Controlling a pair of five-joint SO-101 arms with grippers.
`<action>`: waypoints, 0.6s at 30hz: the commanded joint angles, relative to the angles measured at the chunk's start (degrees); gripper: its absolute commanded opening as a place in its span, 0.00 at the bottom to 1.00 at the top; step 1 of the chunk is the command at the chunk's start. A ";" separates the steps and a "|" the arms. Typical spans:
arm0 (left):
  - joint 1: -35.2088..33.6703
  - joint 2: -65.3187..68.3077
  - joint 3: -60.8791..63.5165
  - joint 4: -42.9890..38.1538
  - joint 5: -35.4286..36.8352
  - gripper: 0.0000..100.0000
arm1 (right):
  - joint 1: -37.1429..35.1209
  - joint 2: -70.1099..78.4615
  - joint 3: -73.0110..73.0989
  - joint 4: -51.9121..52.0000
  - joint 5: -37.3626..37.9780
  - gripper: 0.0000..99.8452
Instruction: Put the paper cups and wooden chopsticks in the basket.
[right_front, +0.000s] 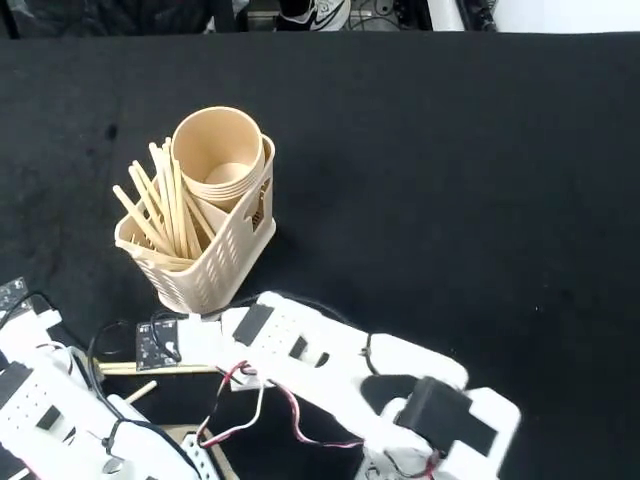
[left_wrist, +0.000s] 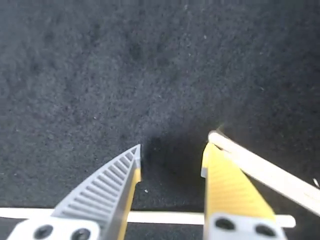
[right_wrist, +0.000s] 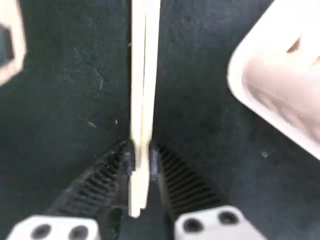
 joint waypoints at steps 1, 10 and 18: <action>-0.66 -0.53 -0.57 -1.85 2.11 0.20 | 1.49 -8.22 -0.75 3.96 -0.26 0.01; -0.22 -0.53 -1.63 -2.11 6.59 0.20 | 10.81 -27.03 1.36 16.00 0.00 0.01; -0.66 -0.53 -3.30 -1.67 9.93 0.20 | 1.93 -31.87 8.66 9.23 -0.79 0.03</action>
